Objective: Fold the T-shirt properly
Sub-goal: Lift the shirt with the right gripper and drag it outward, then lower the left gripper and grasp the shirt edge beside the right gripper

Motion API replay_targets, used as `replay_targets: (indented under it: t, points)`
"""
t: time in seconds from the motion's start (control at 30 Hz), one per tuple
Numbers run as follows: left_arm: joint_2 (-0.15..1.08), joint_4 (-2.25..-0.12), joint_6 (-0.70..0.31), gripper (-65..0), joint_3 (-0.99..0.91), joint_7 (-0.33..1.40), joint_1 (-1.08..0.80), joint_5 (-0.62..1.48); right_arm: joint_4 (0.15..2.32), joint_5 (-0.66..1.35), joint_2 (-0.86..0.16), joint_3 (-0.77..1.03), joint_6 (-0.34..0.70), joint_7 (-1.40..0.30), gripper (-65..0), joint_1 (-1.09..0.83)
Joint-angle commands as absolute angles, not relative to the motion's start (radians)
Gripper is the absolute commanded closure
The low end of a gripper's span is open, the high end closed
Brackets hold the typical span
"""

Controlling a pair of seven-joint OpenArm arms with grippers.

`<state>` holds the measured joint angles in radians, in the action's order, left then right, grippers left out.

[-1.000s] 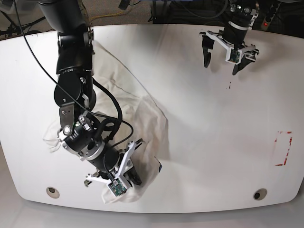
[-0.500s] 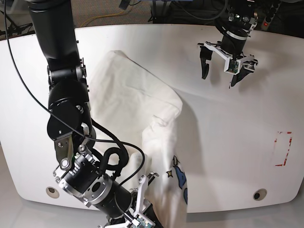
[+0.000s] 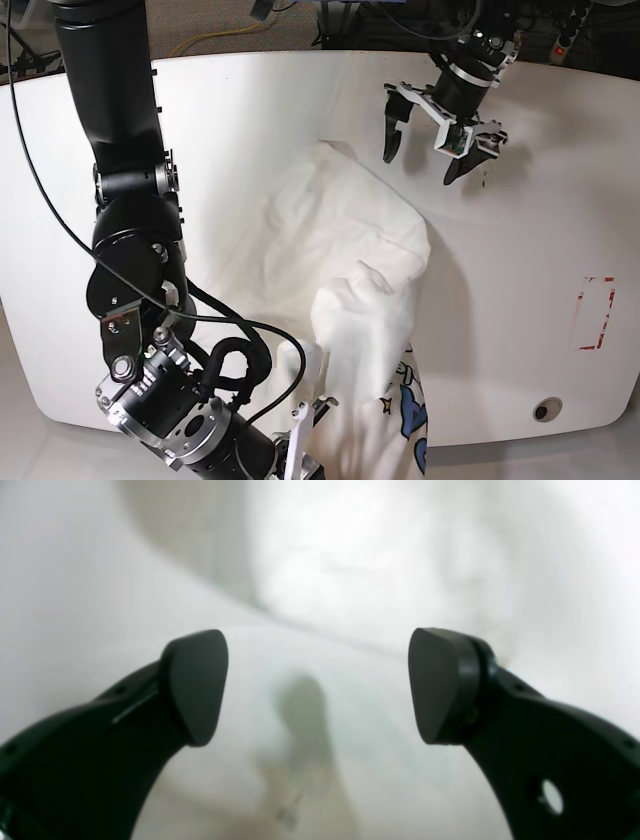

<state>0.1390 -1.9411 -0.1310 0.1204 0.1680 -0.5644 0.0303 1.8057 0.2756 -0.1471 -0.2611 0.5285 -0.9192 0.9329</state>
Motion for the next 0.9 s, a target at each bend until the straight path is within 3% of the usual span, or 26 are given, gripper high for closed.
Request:
replay_targets:
  t: [0.0, 0.3, 0.57, 0.87]
  points:
    - [0.142, -1.928, -0.122, -52.9, 0.137, 0.148, -0.561, 0.036, 1.817, 0.275, -0.148, -0.252, 0.521, -0.889, -4.1, 0.969]
    - [0.091, -1.819, -0.117, -52.9, 0.174, 0.193, -0.489, 0.036, 1.817, 0.275, -0.150, -0.251, 0.521, -0.889, -4.1, 0.937]
    - [0.015, -1.725, -0.116, -52.9, 0.077, 0.197, -0.397, 0.035, 1.817, 0.275, -0.150, -0.249, 0.521, -0.889, -4.1, 0.923]
    - [0.015, -1.601, -0.116, -52.9, 0.062, 0.199, -0.251, 0.035, 1.816, 0.275, -0.153, -0.246, 0.521, -0.889, -4.1, 0.921]
